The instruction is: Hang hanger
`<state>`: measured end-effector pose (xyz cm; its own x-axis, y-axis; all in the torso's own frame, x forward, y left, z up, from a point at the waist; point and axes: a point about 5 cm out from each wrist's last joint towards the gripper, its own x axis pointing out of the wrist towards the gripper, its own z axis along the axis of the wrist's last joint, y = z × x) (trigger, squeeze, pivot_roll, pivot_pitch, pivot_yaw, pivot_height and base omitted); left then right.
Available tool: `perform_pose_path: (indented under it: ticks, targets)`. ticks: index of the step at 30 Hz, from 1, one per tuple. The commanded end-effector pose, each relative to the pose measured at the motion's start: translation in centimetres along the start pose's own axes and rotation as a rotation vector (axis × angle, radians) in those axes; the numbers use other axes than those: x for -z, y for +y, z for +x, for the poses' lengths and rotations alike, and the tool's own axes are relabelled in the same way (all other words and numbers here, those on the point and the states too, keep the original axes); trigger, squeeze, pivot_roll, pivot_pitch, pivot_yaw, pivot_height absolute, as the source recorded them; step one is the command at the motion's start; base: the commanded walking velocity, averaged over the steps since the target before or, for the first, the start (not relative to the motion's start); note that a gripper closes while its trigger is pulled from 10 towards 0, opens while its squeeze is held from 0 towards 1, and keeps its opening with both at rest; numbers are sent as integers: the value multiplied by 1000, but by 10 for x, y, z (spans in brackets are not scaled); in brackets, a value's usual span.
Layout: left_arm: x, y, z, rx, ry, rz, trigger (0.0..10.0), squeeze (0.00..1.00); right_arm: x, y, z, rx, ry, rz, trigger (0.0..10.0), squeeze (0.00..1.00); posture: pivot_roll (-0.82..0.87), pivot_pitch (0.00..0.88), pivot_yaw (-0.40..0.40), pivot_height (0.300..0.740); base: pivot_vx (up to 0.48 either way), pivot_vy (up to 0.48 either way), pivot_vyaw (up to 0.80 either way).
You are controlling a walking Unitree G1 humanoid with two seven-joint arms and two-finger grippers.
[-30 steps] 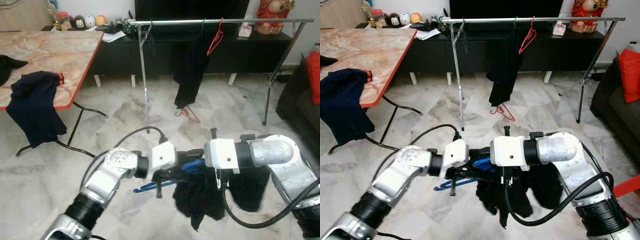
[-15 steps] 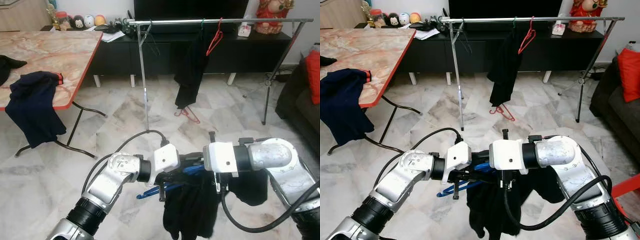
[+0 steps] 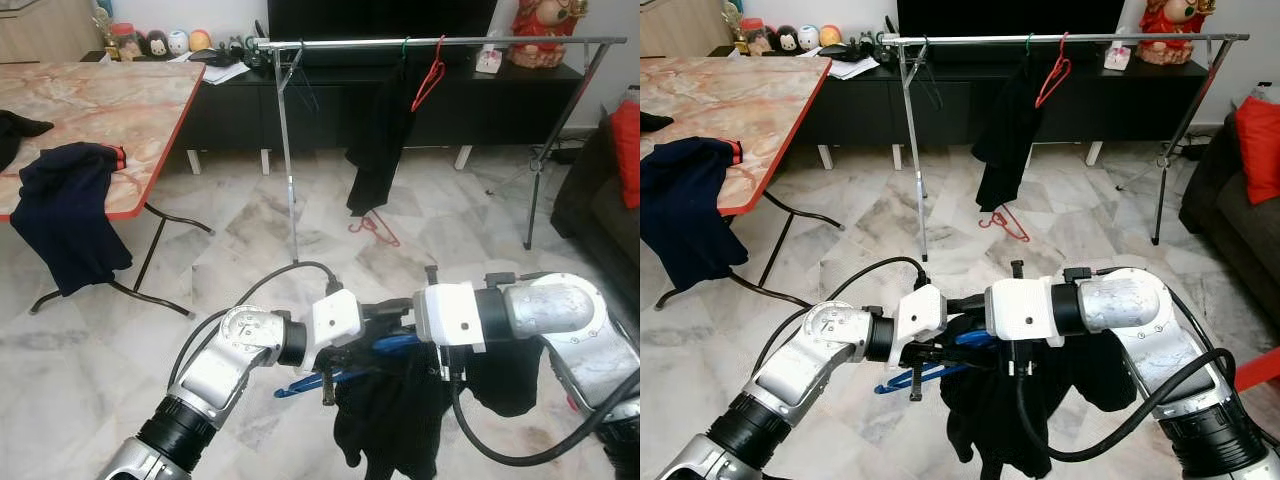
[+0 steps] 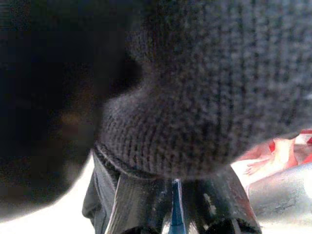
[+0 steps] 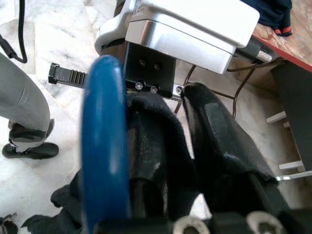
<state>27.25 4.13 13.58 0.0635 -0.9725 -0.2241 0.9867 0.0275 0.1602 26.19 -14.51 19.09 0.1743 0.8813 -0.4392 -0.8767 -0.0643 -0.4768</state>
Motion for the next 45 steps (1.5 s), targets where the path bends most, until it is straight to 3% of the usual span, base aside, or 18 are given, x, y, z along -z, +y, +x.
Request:
perform_pose_path:
  ticks: [1, 33, 45]
  targets:
    - [-34, 32, -22, -223, -132, 72, 10000, 0, 9, 40, 25, -282, 1, 58, 10000, 1000, -108, 18, -16, 740, 0, 0, 0]
    - [-23, 30, -22, -224, -103, 52, 10000, 0, 14, 42, 5, -292, 26, 115, 10000, 1000, -112, 17, -19, 740, 0, 0, 0]
    - [-21, 29, -21, -228, -106, 47, 10000, 0, 11, 32, -3, -207, -6, 135, 10000, 1000, -113, 4, -17, 740, 0, 0, 0]
